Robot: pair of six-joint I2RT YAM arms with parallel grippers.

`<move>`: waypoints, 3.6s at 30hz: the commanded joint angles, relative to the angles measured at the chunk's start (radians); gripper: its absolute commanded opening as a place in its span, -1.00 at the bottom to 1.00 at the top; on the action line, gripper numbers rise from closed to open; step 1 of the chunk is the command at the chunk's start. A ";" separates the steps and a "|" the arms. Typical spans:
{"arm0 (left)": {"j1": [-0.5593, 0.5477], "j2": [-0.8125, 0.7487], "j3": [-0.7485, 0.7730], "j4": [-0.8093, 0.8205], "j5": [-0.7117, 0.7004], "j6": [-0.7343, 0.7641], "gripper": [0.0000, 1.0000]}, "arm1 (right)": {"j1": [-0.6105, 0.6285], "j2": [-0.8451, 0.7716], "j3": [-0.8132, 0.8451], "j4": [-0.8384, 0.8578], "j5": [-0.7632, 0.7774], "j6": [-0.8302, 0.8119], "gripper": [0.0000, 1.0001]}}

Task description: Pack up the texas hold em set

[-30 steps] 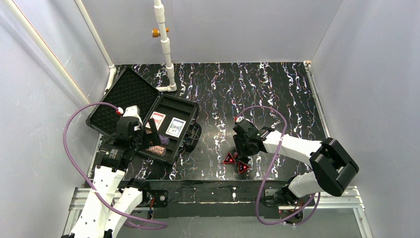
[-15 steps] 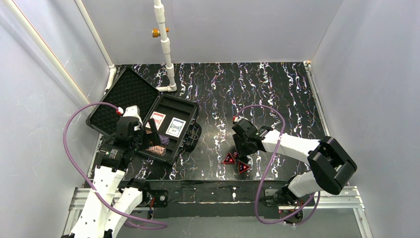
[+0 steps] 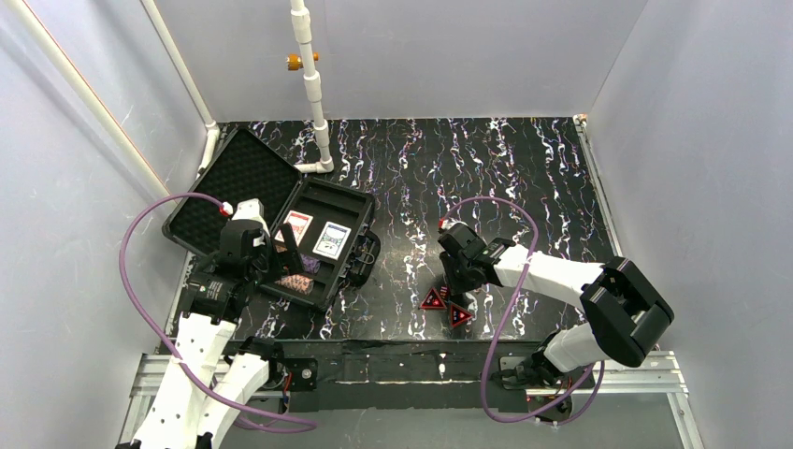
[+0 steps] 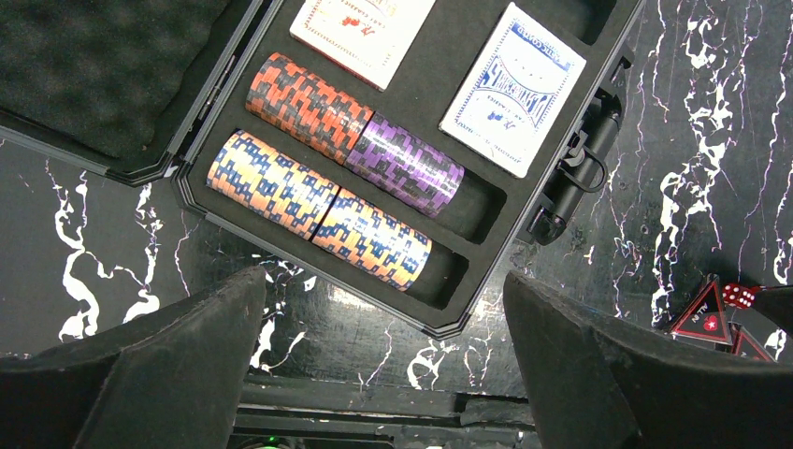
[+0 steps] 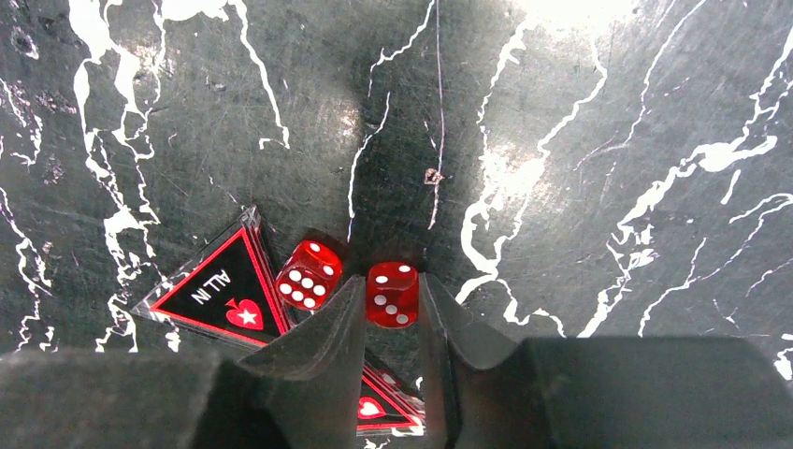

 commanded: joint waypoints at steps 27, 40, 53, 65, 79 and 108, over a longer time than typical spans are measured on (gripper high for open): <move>0.004 -0.039 -0.015 -0.008 -0.012 0.010 0.97 | 0.005 -0.137 0.120 -0.137 0.049 -0.023 -0.97; 0.004 -0.099 -0.015 -0.006 -0.024 0.002 0.97 | 0.005 -0.111 0.305 -0.148 0.036 -0.067 -0.97; 0.004 -0.147 -0.021 0.000 -0.016 -0.001 0.97 | 0.005 0.056 0.522 -0.101 -0.078 -0.073 -0.97; 0.004 -0.160 -0.024 0.000 -0.022 -0.005 0.97 | 0.062 0.250 0.693 -0.047 -0.218 -0.067 -0.97; 0.004 -0.270 -0.024 -0.021 -0.150 -0.030 0.97 | 0.266 0.548 0.952 -0.018 -0.214 -0.023 -0.97; 0.004 -0.296 -0.027 -0.025 -0.160 -0.034 0.97 | 0.337 0.572 0.964 0.020 -0.151 -0.026 0.36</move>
